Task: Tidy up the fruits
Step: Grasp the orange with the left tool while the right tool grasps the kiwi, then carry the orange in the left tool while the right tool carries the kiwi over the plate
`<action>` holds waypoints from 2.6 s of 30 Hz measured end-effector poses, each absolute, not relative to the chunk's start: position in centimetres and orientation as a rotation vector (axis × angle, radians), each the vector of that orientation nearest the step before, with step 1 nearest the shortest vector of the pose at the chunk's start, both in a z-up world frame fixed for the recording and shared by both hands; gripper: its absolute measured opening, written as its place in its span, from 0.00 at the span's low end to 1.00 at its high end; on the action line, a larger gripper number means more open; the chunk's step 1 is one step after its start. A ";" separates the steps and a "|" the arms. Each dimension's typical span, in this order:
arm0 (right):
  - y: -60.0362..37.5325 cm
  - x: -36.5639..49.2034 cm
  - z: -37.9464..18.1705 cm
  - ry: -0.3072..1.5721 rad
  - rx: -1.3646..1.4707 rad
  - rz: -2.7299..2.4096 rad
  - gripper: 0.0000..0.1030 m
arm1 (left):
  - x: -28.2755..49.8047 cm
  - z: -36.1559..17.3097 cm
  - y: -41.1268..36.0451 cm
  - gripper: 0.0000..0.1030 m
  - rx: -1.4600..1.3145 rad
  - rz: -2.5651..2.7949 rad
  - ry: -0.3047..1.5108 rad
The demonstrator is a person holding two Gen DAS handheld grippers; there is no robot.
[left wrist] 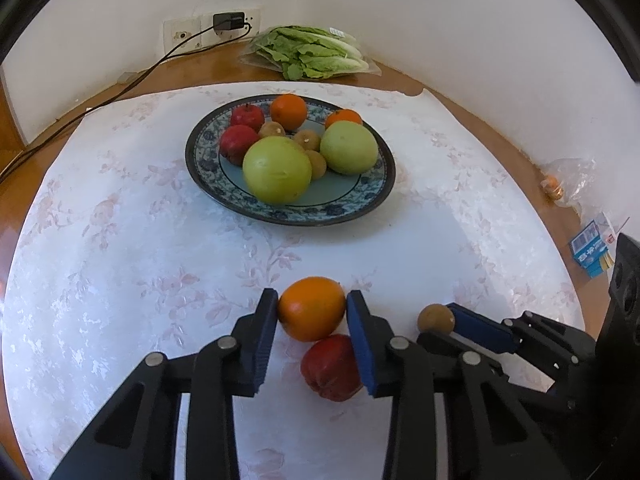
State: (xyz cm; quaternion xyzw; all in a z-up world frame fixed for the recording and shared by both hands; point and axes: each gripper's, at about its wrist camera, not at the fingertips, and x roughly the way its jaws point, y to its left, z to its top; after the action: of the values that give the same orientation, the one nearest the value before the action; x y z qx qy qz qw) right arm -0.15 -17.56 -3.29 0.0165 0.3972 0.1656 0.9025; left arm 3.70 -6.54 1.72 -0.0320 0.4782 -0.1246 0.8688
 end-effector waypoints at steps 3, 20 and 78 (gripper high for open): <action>-17.5 -0.2 -3.3 0.821 0.035 0.344 0.25 | 3.7 1.8 -6.4 0.35 -0.073 -0.263 1.000; -17.1 0.3 -0.6 0.779 0.009 0.384 0.25 | 4.1 4.5 -5.4 0.35 -0.074 -0.242 0.945; -14.0 8.5 -1.2 0.799 -0.058 0.382 0.25 | 13.3 2.6 -2.2 0.35 -0.055 -0.136 0.899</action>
State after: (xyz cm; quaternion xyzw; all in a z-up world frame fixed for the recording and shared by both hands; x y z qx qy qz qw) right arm 8.51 -14.04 -1.20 -0.0282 0.3866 0.1847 0.9031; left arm 13.30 -2.21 2.63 -0.0267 0.4341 -0.0656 0.8981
